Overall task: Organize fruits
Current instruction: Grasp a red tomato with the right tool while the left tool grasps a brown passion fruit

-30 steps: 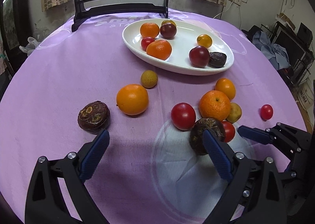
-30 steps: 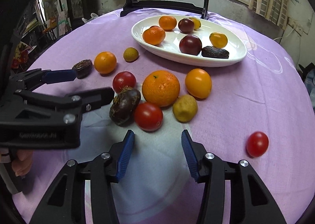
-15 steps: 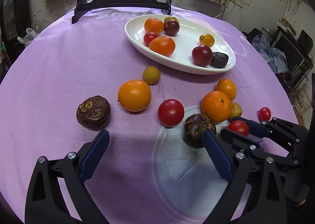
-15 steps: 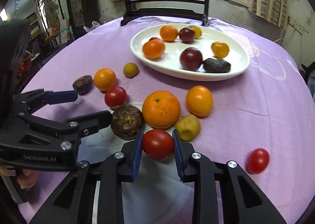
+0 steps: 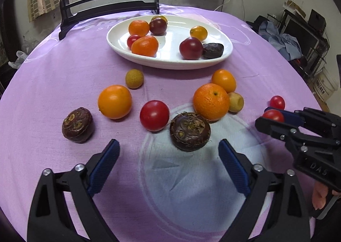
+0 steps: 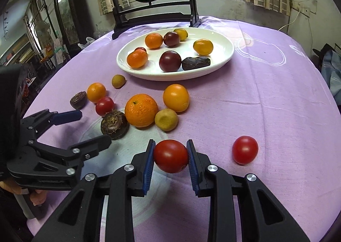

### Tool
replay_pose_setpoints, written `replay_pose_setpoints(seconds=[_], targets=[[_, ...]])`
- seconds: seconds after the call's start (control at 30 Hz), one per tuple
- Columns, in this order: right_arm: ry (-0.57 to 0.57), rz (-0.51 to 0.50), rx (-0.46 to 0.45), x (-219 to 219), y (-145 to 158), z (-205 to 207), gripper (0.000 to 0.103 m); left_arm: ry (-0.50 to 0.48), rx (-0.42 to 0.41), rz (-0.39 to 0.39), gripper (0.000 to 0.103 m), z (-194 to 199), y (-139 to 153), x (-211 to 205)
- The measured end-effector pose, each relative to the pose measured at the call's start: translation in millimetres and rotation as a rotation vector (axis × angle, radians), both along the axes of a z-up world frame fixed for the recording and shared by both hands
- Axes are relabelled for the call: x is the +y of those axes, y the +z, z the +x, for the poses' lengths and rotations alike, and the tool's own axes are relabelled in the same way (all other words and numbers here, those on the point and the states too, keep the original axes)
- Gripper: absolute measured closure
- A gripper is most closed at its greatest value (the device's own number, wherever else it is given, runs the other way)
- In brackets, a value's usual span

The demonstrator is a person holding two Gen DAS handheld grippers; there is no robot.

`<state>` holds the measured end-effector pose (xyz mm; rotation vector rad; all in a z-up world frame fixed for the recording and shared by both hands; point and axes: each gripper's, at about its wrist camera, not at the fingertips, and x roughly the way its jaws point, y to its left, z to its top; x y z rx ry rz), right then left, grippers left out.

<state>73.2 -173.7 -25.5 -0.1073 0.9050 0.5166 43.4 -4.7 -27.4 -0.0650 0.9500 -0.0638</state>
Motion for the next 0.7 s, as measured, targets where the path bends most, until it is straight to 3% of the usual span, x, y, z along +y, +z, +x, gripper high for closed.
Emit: replay_pose_setpoints(seconds=[0.1, 0.4, 0.47, 0.6, 0.7], targets=[[0.006, 0.01, -0.005, -1, 2, -2, 0.073, -0.004, 0.031, 0.008, 0.024, 5, -7, -3], [0.013, 0.034, -0.02, -2, 9, -8, 0.073, 0.043, 0.037, 0.082, 0.026, 20, -10, -18], [0.02, 0.033, -0.025, 0, 10, -9, 0.073, 0.046, 0.023, 0.085, 0.033, 20, -10, -21], [0.023, 0.022, -0.029, 1, 9, -9, 0.073, 0.019, -0.008, 0.081, 0.062, 16, -6, -27], [0.017, 0.023, -0.042, -1, 10, -9, 0.073, 0.012, -0.01, 0.085, 0.062, 13, -6, -28]])
